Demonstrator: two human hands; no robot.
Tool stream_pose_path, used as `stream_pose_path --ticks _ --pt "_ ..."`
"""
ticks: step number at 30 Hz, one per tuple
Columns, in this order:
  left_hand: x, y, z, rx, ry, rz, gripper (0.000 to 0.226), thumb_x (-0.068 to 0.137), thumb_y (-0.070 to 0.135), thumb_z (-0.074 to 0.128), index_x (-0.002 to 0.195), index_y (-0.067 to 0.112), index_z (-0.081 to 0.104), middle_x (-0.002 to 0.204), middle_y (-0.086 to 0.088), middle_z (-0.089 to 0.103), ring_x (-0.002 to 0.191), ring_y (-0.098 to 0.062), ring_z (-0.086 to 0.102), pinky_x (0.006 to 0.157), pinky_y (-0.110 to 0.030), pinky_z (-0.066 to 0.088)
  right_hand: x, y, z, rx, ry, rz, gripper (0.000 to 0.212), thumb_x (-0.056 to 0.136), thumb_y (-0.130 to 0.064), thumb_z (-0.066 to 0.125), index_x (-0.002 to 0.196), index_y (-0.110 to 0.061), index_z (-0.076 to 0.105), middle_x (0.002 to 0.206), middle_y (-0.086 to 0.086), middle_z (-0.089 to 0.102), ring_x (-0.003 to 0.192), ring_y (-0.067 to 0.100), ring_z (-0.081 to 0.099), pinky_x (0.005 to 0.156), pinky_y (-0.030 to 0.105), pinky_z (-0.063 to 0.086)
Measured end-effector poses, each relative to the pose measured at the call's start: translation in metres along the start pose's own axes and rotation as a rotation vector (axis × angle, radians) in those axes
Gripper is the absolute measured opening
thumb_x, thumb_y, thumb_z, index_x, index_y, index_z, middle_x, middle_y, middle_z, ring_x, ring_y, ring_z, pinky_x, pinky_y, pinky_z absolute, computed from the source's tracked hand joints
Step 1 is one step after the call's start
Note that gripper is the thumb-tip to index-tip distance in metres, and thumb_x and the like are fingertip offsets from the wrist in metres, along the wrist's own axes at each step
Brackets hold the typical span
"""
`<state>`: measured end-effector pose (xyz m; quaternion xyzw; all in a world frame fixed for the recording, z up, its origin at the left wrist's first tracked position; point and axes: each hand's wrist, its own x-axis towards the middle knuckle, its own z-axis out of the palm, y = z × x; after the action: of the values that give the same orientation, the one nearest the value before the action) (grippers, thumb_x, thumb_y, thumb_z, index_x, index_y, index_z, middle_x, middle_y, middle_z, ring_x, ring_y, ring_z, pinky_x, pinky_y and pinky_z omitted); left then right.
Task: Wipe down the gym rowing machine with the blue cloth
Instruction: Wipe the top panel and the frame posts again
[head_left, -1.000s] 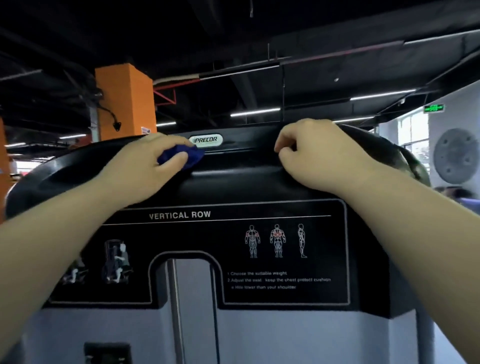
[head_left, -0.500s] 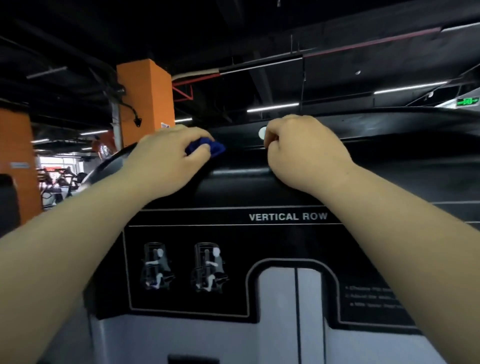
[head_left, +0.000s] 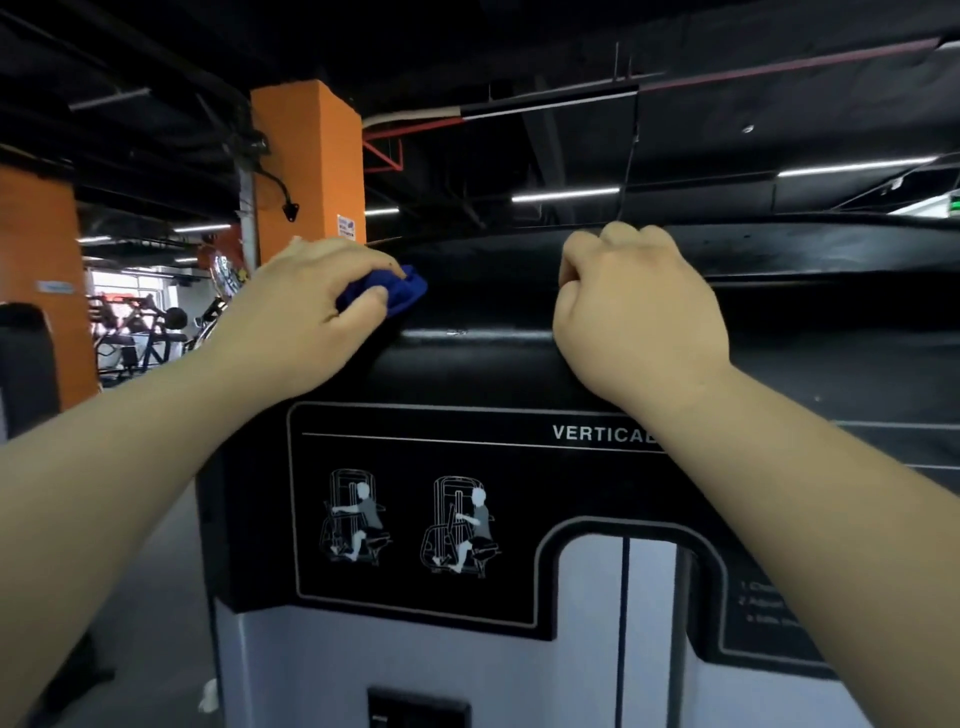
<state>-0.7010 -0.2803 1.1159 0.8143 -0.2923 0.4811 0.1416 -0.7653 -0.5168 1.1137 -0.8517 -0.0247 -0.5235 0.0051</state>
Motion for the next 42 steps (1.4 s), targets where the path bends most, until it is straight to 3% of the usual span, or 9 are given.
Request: stream_pose_path --ticks 5,11,16,22,25,27,31,37,42 --pt "-0.002 -0.006 0.007 0.011 0.058 -0.019 0.048 0.087 0.044 0.032 0.118 0.025 0.065 0.114 0.010 0.062 0.107 -0.019 0.051 0.082 -0.034 0.037 0.000 -0.003 0.000 0.001 -0.043 -0.010 0.026 0.093 -0.019 0.036 0.110 -0.014 0.054 0.106 0.005 0.052 0.103 0.024 0.044 0.072 0.034 0.034" --pt "-0.004 -0.007 0.000 0.003 -0.030 -0.029 0.045 0.091 0.038 0.035 0.126 0.026 0.061 0.126 0.010 0.057 0.118 -0.016 0.046 0.095 -0.032 0.032 0.001 0.002 -0.001 -0.004 -0.033 0.009 0.020 0.092 -0.019 0.036 0.102 -0.017 0.053 0.098 0.001 0.046 0.092 0.019 0.036 0.069 0.035 0.033" --pt "-0.035 0.008 0.010 0.062 0.180 -0.185 0.047 0.090 0.031 0.037 0.126 0.013 0.062 0.132 -0.004 0.056 0.124 -0.024 0.043 0.107 -0.028 0.021 0.002 0.004 0.001 -0.012 -0.030 0.015 0.010 0.092 -0.020 0.036 0.093 -0.021 0.045 0.099 0.000 0.048 0.096 0.021 0.040 0.068 0.033 0.031" --pt "0.045 0.066 0.003 -0.764 -0.301 -0.351 0.049 0.105 0.041 0.019 0.154 0.038 0.020 0.140 0.002 0.053 0.132 -0.015 0.041 0.098 -0.026 0.023 0.000 0.001 -0.001 0.209 0.046 0.058 0.035 0.099 -0.039 0.034 0.121 -0.028 0.059 0.118 -0.004 0.060 0.113 0.022 0.048 0.076 0.034 0.040" --pt "0.051 0.053 -0.004 -1.338 -0.163 -0.517 0.051 0.102 0.037 0.025 0.152 0.029 0.030 0.145 -0.004 0.052 0.140 -0.016 0.039 0.105 -0.029 0.022 0.008 -0.022 -0.003 0.267 -0.082 -0.061 0.057 0.092 -0.063 0.038 0.144 -0.040 0.042 0.151 -0.010 0.043 0.137 0.016 0.040 0.111 0.044 0.033" --pt "0.049 0.037 -0.008 -1.515 0.048 -0.605 0.042 0.101 0.031 0.030 0.139 0.025 0.047 0.127 -0.005 0.066 0.127 -0.014 0.053 0.108 -0.029 0.031 0.022 -0.040 0.002 0.249 -0.230 -0.140 0.059 0.090 -0.064 0.046 0.145 -0.043 0.040 0.152 -0.011 0.042 0.139 0.015 0.039 0.117 0.047 0.026" --pt "0.054 0.048 -0.002 -1.140 0.038 -0.587 0.023 0.097 0.021 0.045 0.098 0.027 0.068 0.096 0.007 0.074 0.103 -0.009 0.065 0.101 -0.030 0.045 0.028 -0.030 -0.006 0.329 -0.285 -0.146 0.037 0.088 -0.048 0.062 0.123 -0.037 0.060 0.113 -0.009 0.059 0.105 0.016 0.056 0.093 0.041 0.048" --pt "0.061 0.113 0.015 -0.460 -0.169 -0.056 0.018 0.092 0.027 0.052 0.097 0.032 0.068 0.089 0.020 0.061 0.068 -0.002 0.054 0.059 -0.021 0.038 -0.023 0.070 -0.053 0.122 -0.089 0.179 0.054 0.071 -0.062 0.042 0.113 -0.037 0.064 0.110 -0.007 0.062 0.111 0.026 0.055 0.099 0.048 0.043" --pt "0.073 0.148 0.028 -0.380 -0.240 0.180 0.017 0.092 0.032 0.049 0.099 0.031 0.065 0.101 0.019 0.059 0.083 -0.004 0.056 0.075 -0.029 0.049 -0.039 0.135 -0.090 -0.220 -0.076 0.590 0.039 0.089 -0.043 0.055 0.125 -0.029 0.060 0.125 0.010 0.057 0.121 0.038 0.041 0.097 0.047 0.038"
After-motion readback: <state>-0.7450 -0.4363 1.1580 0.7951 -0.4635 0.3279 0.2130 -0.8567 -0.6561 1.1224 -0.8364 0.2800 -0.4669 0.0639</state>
